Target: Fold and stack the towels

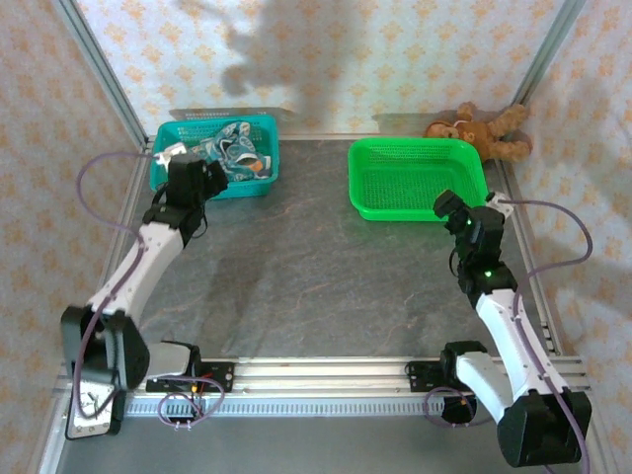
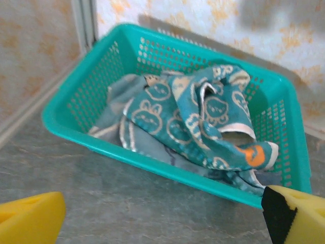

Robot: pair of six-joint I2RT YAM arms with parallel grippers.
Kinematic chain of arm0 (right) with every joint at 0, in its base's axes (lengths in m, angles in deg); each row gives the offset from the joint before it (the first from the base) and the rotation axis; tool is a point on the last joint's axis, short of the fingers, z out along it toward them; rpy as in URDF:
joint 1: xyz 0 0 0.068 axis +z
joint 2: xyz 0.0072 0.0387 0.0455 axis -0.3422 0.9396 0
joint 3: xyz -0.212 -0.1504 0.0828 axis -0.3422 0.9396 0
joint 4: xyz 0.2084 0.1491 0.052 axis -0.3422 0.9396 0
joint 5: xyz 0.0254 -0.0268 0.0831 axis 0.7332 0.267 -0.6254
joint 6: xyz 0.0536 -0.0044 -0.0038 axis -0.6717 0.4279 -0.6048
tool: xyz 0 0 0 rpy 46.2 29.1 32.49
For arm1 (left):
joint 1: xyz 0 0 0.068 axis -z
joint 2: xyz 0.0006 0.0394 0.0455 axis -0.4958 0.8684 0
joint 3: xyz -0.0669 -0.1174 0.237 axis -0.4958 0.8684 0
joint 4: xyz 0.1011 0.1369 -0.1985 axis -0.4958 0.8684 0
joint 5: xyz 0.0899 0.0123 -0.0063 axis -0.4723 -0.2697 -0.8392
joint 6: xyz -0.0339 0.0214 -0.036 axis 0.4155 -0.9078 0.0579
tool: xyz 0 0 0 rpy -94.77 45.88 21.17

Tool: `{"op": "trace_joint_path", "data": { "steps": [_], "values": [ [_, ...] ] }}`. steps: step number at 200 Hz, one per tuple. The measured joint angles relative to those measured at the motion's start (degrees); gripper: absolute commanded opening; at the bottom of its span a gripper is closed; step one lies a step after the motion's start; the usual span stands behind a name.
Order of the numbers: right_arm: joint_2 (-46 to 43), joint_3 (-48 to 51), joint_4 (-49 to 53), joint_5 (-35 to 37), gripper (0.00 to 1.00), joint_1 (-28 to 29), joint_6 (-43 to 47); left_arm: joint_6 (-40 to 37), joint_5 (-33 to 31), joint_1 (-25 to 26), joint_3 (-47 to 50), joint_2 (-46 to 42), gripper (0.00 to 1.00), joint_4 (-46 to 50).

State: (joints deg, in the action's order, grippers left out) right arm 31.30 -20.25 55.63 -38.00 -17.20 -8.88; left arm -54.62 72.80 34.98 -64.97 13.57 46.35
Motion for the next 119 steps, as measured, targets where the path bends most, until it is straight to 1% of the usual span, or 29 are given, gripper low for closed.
{"op": "trace_joint_path", "data": {
  "steps": [26, 30, 40, 56, 72, 104, 113, 119],
  "values": [
    [0.68, -3.82, 4.72, -1.42, 0.99, 2.27, -2.12, 1.25, 3.15, 0.0, -13.99, 13.25, 0.99, 6.29],
    [1.05, -4.59, 5.81, -1.75, 0.99, 2.62, -2.43, 1.4, 3.45, 0.0, -16.46, 15.54, 0.97, 7.45],
    [2.29, -6.38, 8.04, -2.43, 0.99, 3.43, -2.95, 1.64, 4.44, 0.0, -21.49, 20.5, 0.96, 9.33],
    [4.39, -8.85, 11.34, -2.84, 0.99, 4.98, -3.19, 1.73, 5.27, 0.0, -28.11, 27.39, 0.86, 12.11],
    [5.18, -9.86, 13.88, -2.91, 0.99, 7.13, -3.23, 1.31, 6.14, 0.0, -33.88, 33.46, 0.84, 14.91],
    [5.18, -9.97, 17.27, -2.6, 0.99, 11.3, -3.45, -0.02, 4.79, 0.0, -45.13, 44.68, 0.8, 20.33],
    [5.18, -10.05, 17.99, -2.45, 0.99, 12.24, -3.48, -0.5, 3.82, -0.02, -47.28, 46.8, 0.76, 21.44],
    [5.18, -10.16, 18.45, -2.25, 0.99, 12.83, -3.58, -1.05, 3.1, -0.07, -48.37, 47.87, 0.75, 22.12]
  ]
}}
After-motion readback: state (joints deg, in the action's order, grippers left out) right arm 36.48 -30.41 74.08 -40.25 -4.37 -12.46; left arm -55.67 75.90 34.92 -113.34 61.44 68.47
